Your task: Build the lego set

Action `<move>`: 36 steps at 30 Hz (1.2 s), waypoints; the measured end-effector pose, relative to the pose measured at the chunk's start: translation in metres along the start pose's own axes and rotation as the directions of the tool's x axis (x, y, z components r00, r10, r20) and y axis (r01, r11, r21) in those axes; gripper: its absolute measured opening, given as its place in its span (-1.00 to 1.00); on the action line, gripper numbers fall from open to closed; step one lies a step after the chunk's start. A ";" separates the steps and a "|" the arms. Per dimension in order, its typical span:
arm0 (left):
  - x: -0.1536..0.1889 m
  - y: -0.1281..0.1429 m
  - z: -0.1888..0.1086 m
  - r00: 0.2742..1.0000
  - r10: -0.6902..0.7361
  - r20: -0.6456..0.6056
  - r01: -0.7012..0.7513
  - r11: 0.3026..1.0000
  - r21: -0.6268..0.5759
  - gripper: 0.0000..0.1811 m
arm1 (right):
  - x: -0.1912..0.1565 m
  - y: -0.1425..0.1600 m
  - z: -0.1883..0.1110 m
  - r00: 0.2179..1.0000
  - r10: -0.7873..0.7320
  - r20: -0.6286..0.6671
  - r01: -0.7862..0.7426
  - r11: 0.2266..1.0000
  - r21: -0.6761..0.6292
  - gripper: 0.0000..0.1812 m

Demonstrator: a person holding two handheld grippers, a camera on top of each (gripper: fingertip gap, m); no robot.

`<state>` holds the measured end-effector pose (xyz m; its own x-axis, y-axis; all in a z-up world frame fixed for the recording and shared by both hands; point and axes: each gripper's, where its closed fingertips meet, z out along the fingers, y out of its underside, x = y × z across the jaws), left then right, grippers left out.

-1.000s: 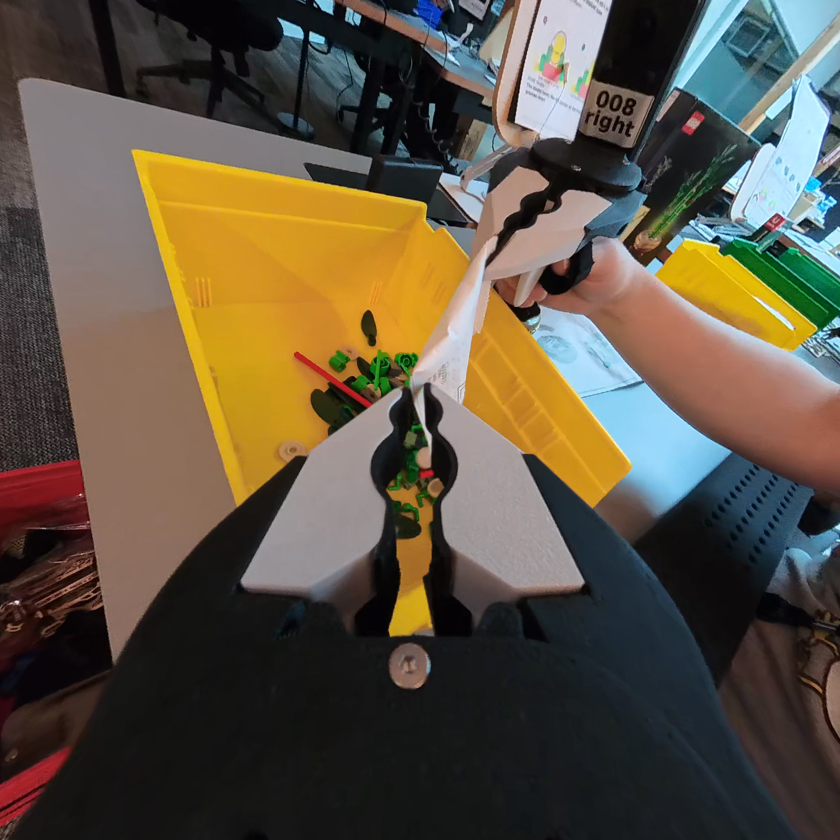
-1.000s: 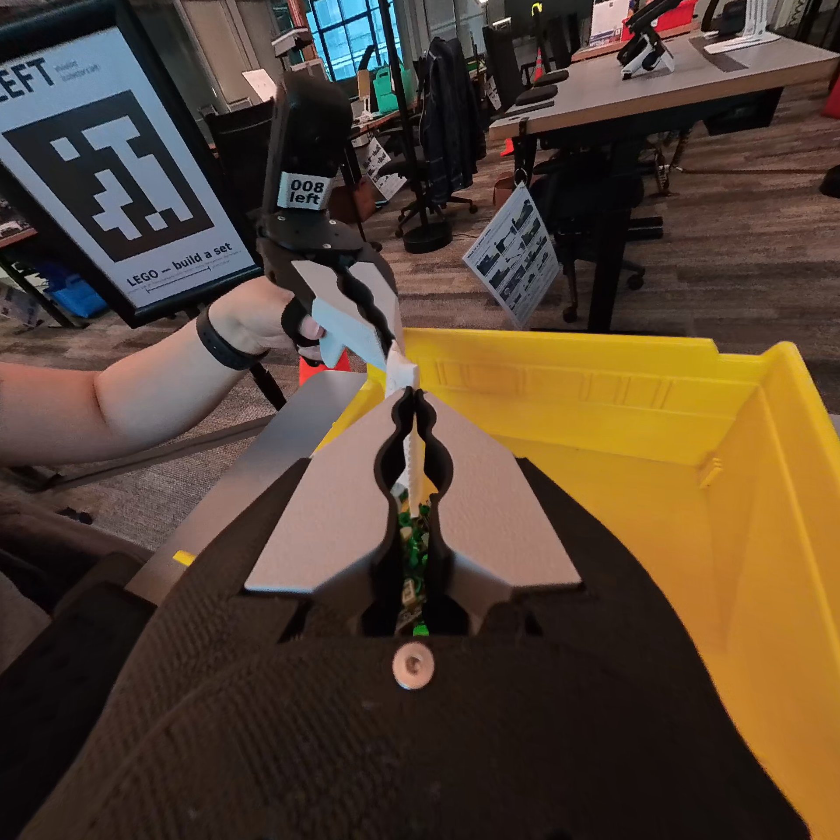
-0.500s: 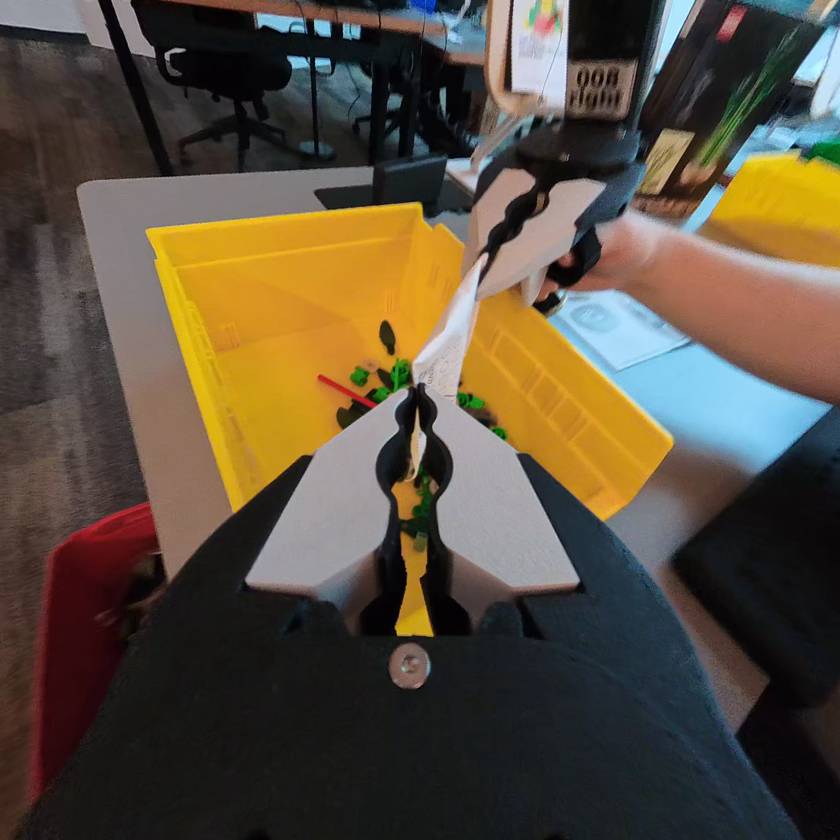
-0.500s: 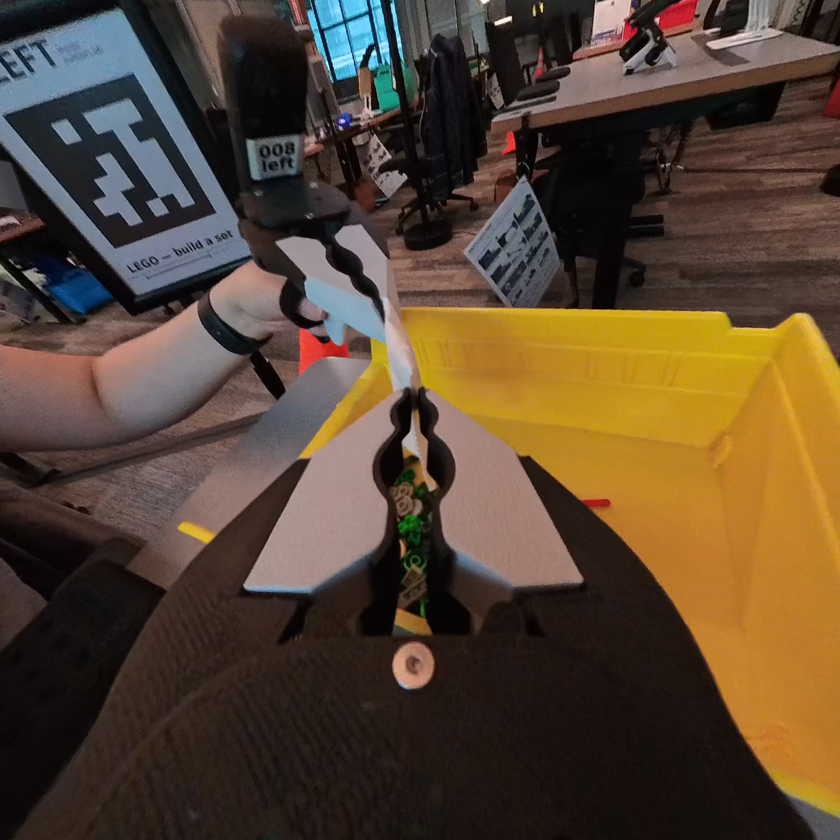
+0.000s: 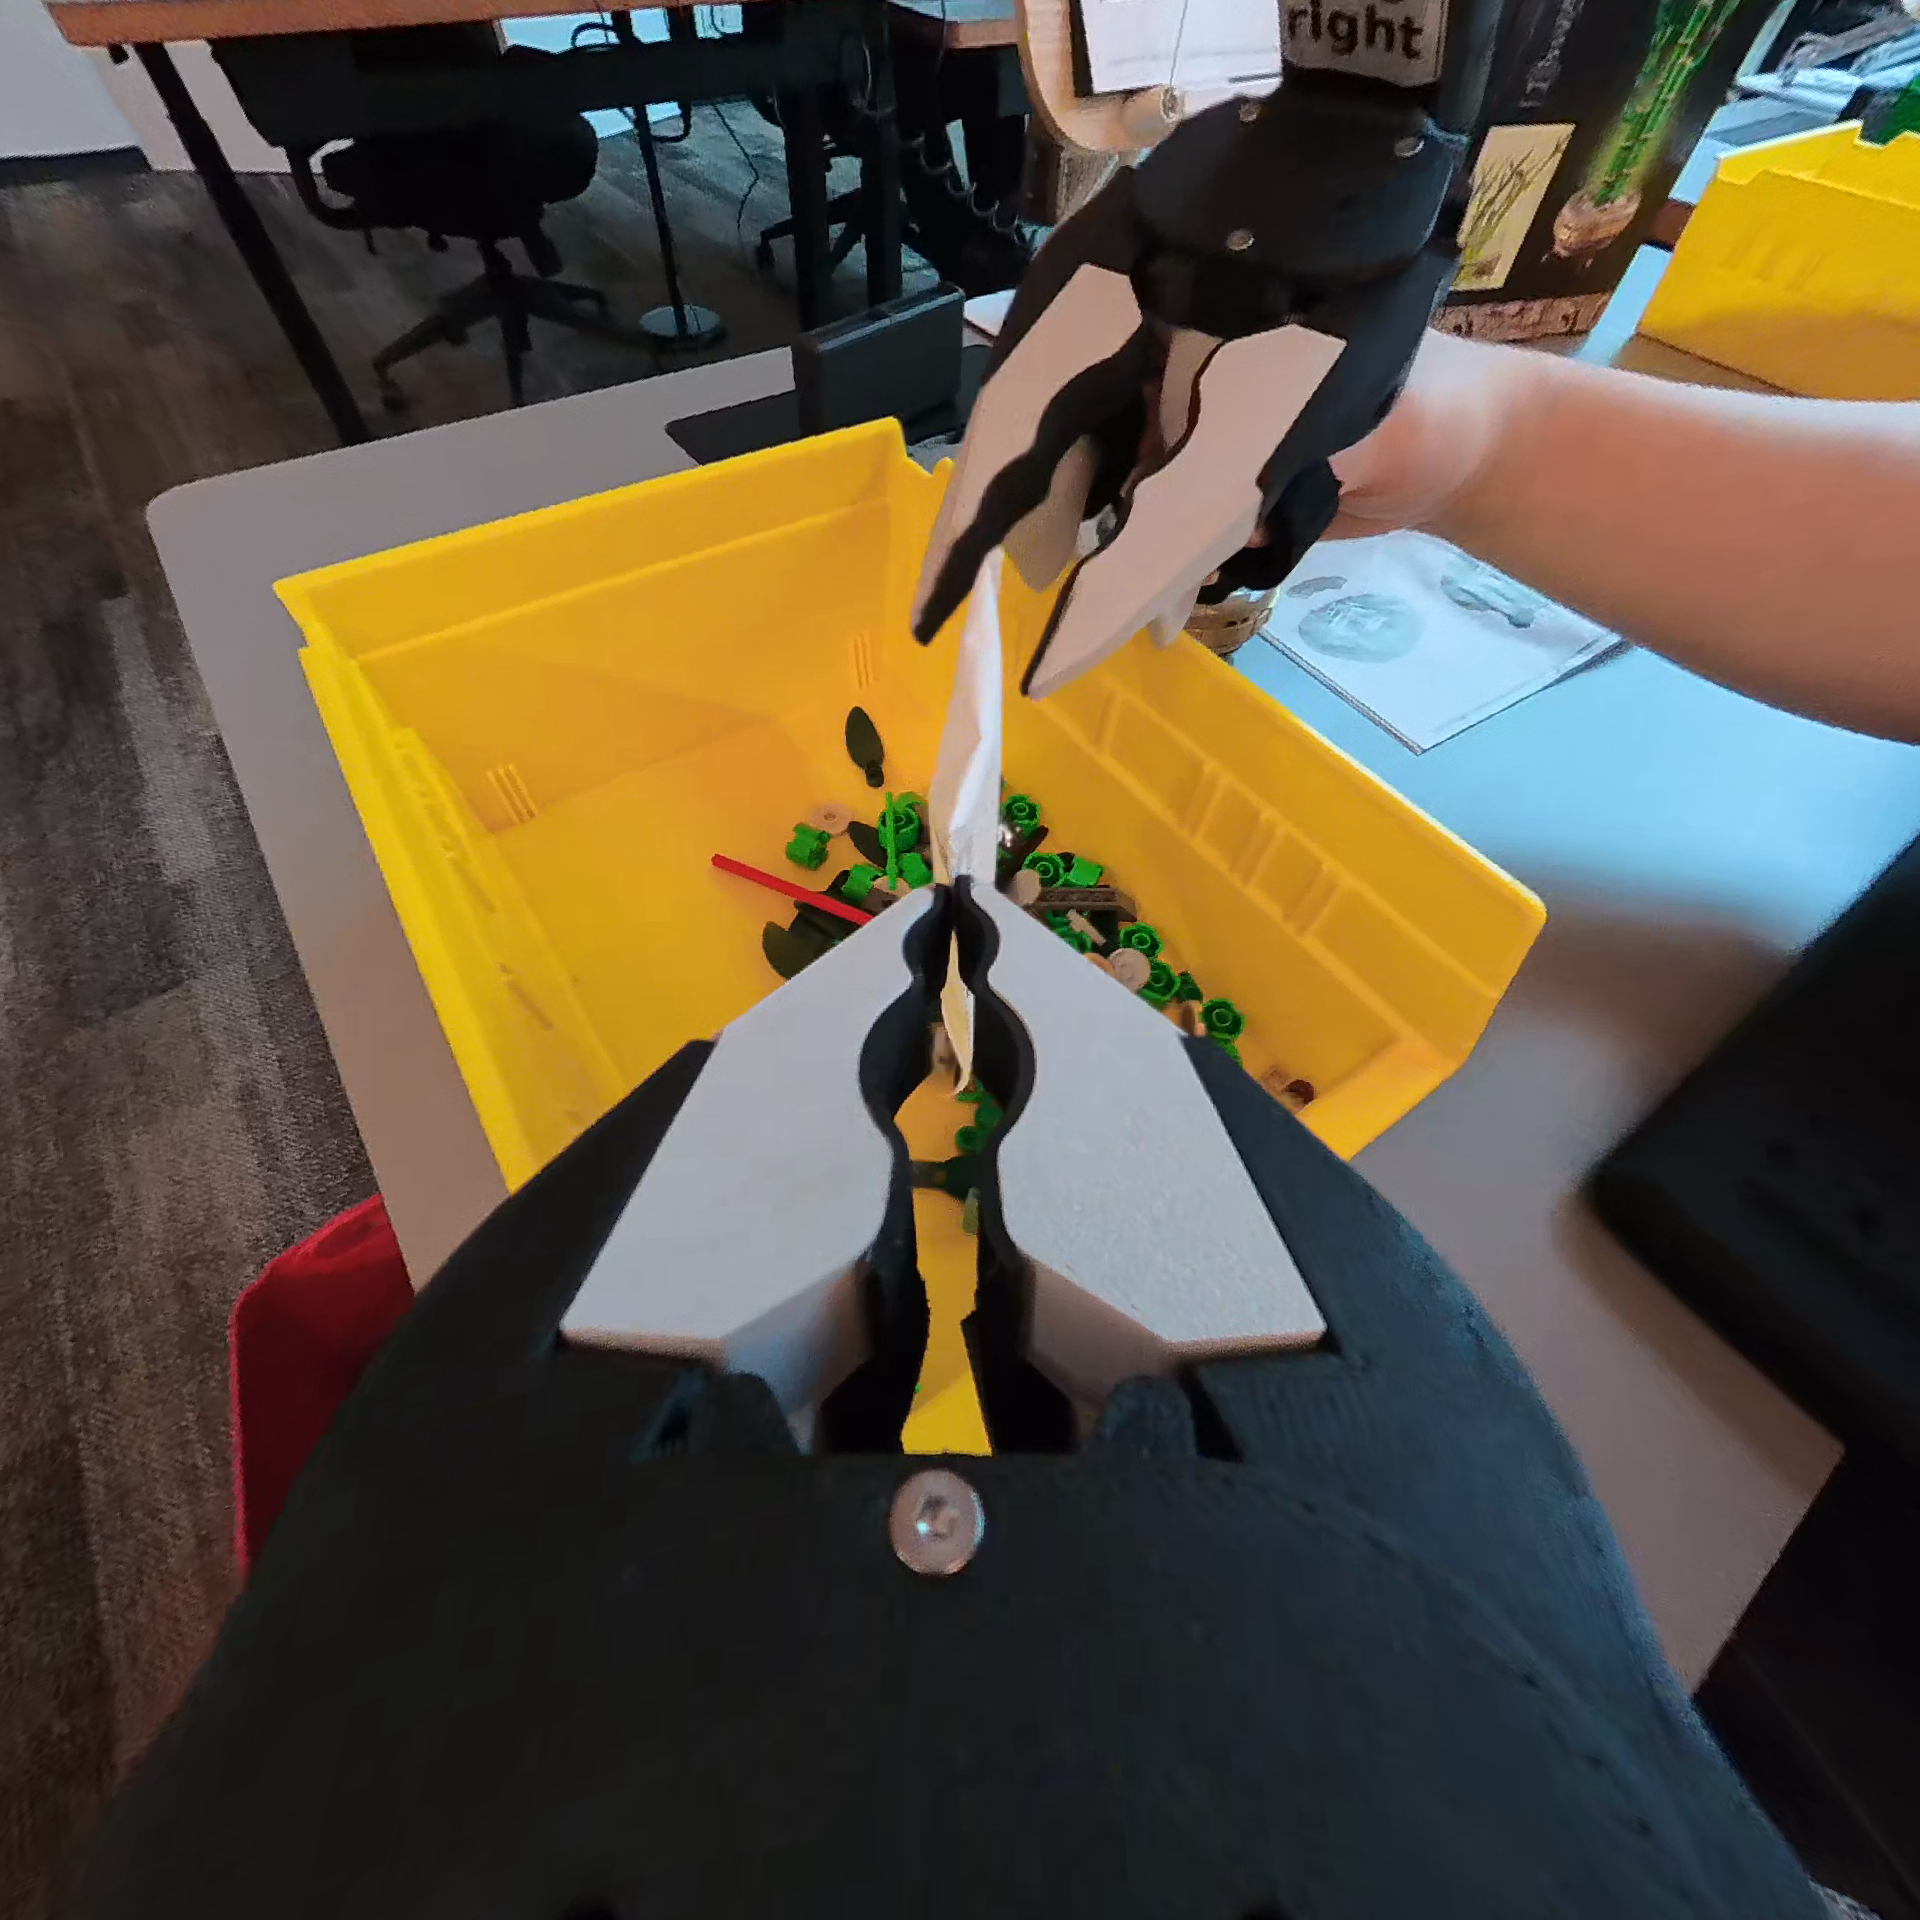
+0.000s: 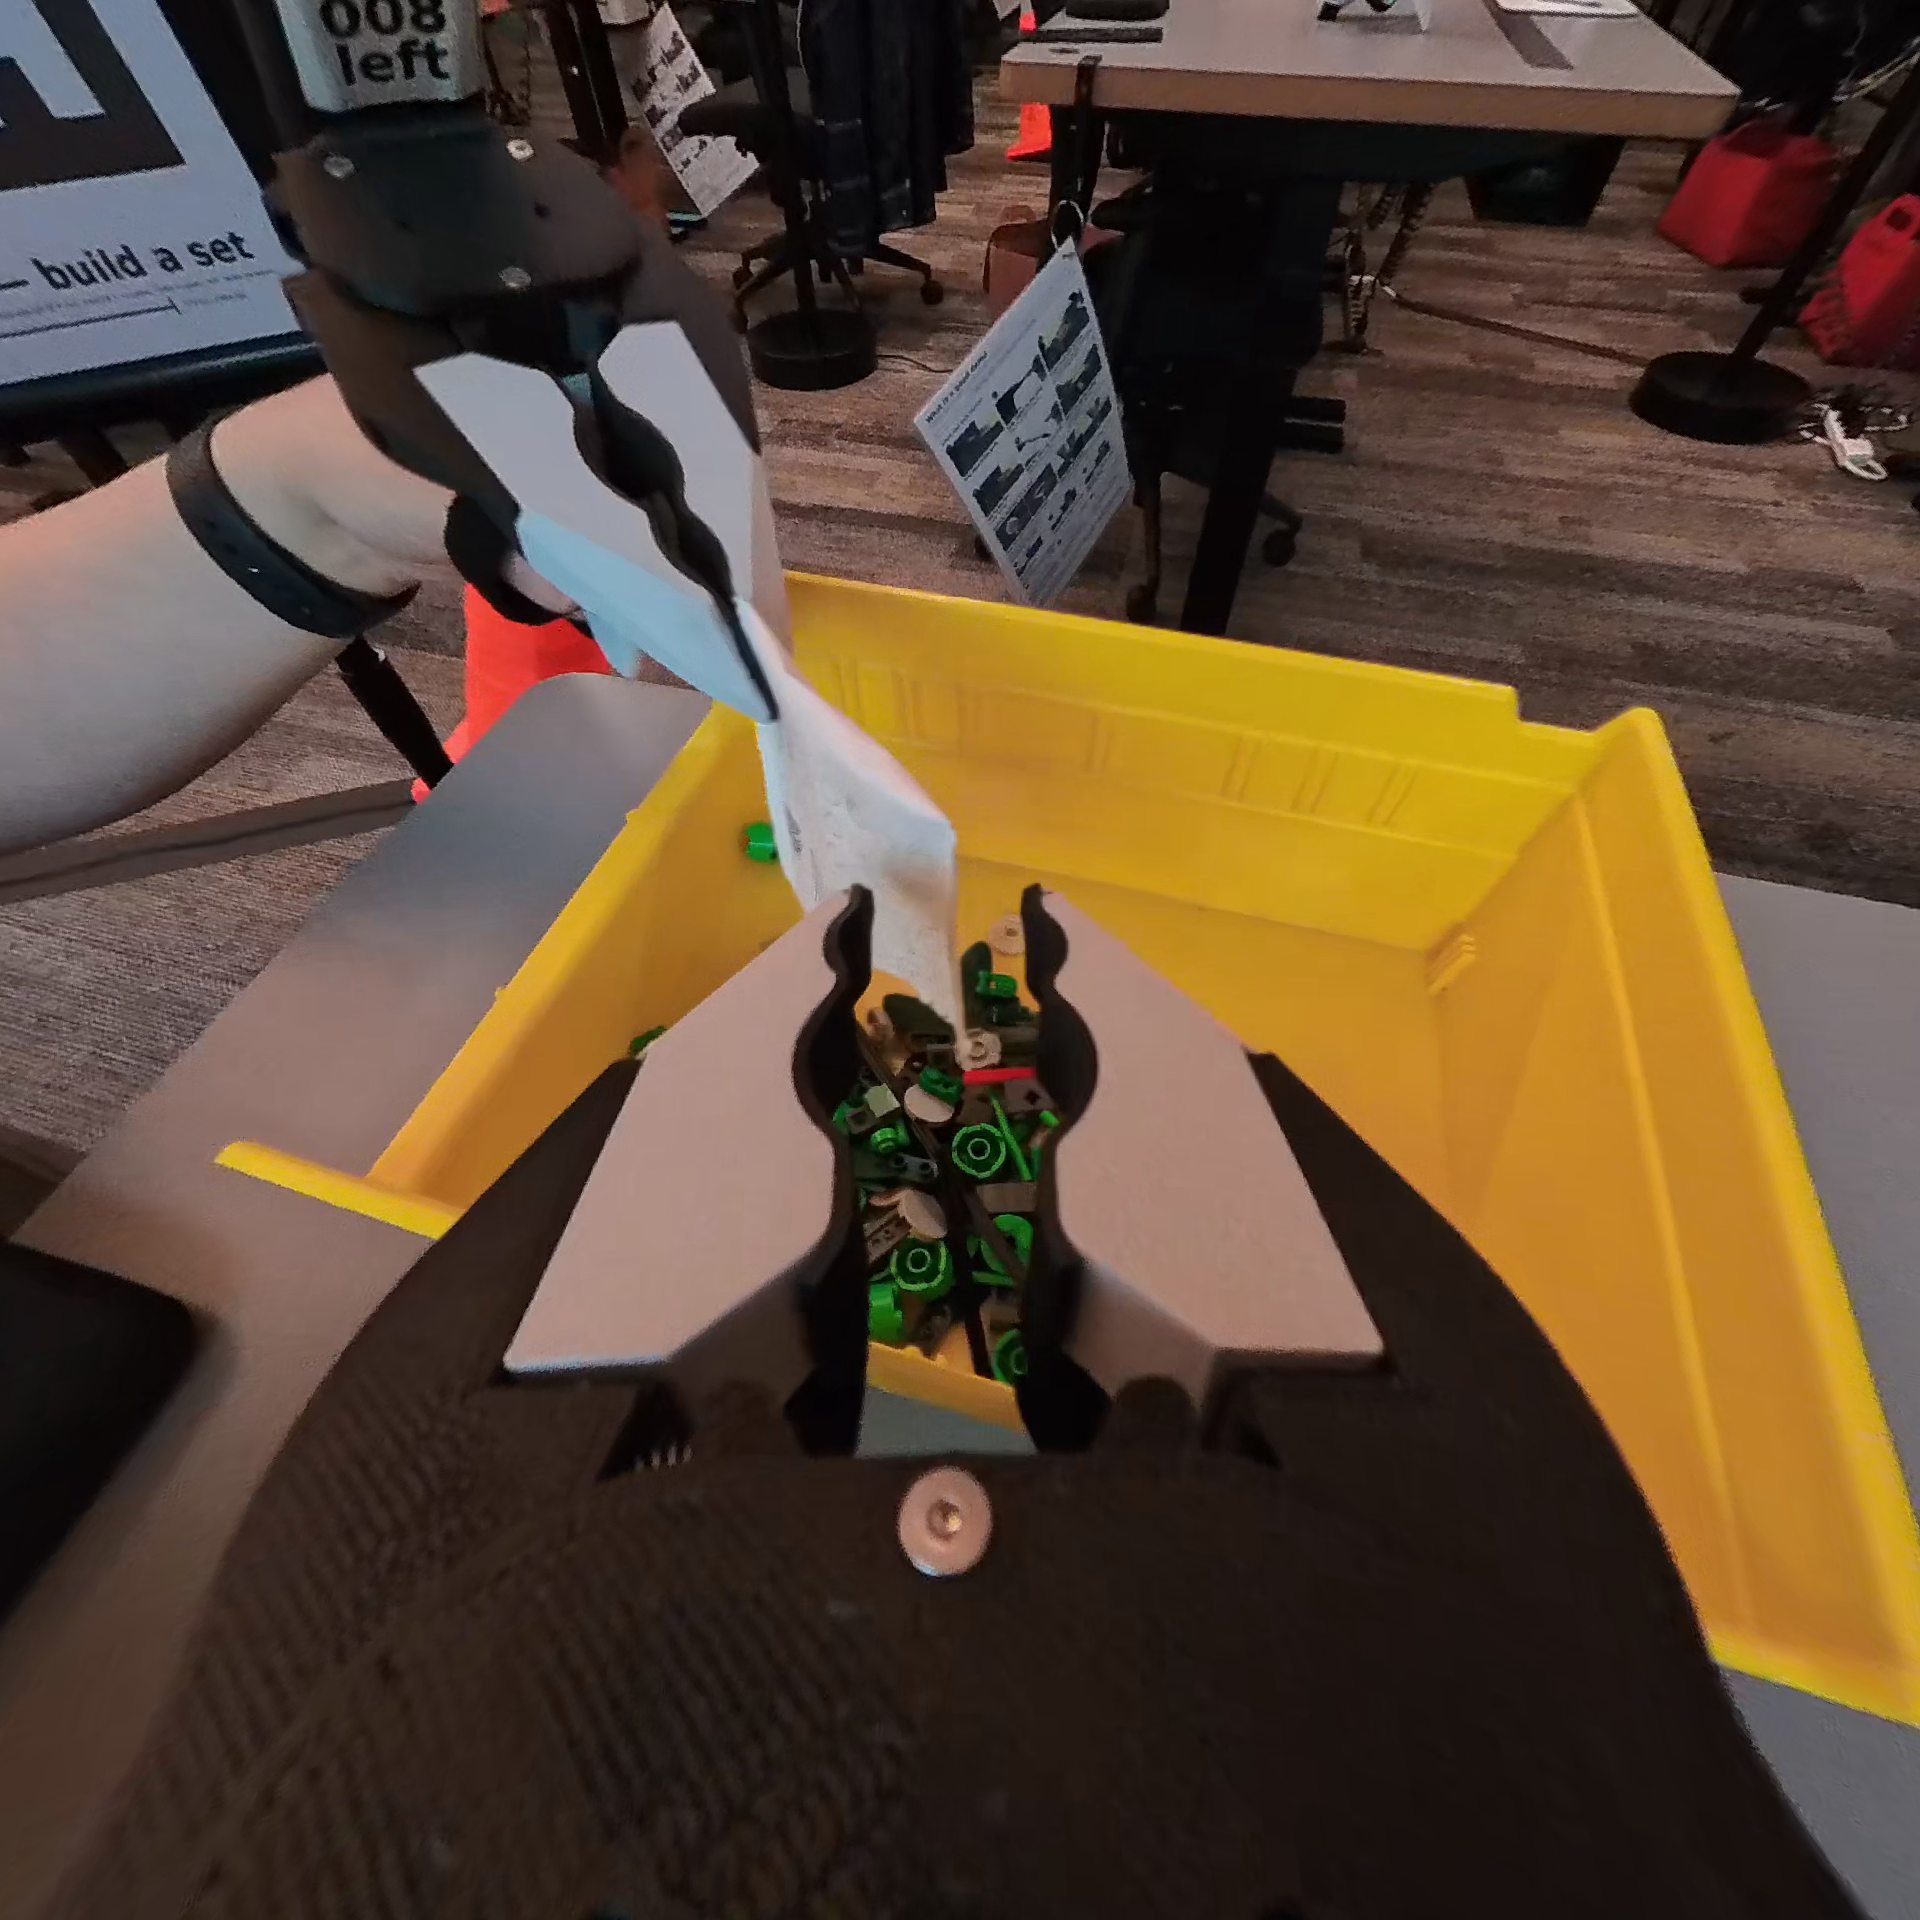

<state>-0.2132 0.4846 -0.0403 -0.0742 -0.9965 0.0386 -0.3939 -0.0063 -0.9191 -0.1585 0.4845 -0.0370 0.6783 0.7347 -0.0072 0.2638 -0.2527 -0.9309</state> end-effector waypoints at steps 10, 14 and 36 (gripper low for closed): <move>0.004 -0.001 -0.002 0.999 -0.022 -0.038 0.023 0.999 0.033 -1.00 | -0.018 -0.001 -0.003 0.996 -0.081 0.047 0.082 0.997 -0.004 -1.00; -0.002 0.003 0.004 1.000 -0.002 0.020 0.002 1.000 0.003 -1.00 | -0.019 0.005 -0.001 0.996 -0.066 0.055 0.068 0.996 -0.050 -1.00; 0.002 -0.010 0.014 0.997 0.042 0.071 -0.040 0.999 -0.020 -1.00 | -0.039 -0.054 0.036 0.898 -0.253 -0.362 0.215 0.966 -0.141 -1.00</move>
<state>-0.1969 0.4810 -0.0366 -0.0254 -0.9993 -0.0277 -0.4087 0.0356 -0.9120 -0.2242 0.4920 0.0005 0.7901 0.4956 0.3607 0.4975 -0.1748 -0.8497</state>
